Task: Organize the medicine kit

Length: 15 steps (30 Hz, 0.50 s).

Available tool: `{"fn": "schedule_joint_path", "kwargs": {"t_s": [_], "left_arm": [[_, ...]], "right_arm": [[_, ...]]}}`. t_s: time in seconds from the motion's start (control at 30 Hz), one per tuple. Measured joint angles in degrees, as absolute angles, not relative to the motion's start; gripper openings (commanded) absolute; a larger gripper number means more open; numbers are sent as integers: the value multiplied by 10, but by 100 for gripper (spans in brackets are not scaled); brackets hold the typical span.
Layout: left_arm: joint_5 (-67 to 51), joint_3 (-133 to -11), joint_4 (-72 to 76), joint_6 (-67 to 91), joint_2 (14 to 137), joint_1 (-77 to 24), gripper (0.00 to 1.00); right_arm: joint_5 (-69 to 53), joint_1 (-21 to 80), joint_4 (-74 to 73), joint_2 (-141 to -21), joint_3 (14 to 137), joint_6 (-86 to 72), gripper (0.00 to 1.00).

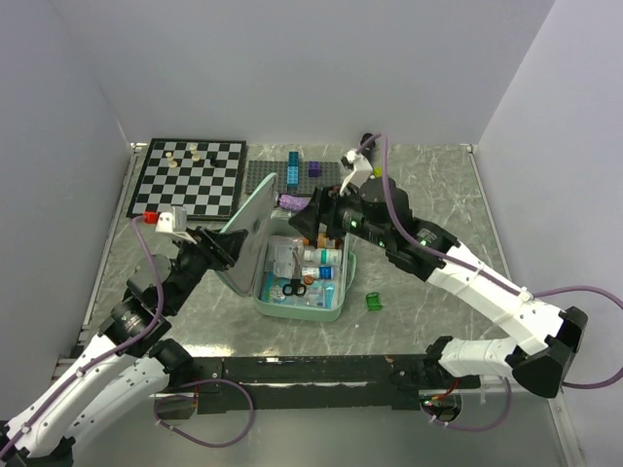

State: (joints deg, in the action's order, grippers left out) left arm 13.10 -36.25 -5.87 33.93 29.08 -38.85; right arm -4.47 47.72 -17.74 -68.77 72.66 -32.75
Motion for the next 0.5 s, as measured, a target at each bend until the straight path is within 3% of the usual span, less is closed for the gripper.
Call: {"fn": "schedule_joint_path", "kwargs": {"t_s": [0.27,0.47,0.5], "left_arm": [[68,-376,-35,343,336,-389,60],[-68,-414,34,373,469,-414,96],[-79,-423,34,373,489,-425,96]], "right_arm": [[48,433,-242,-588,563,-296,89],[102,415,-274,-485,503,-296,100],[111,414,-280,-472,499,-297,100]]}}
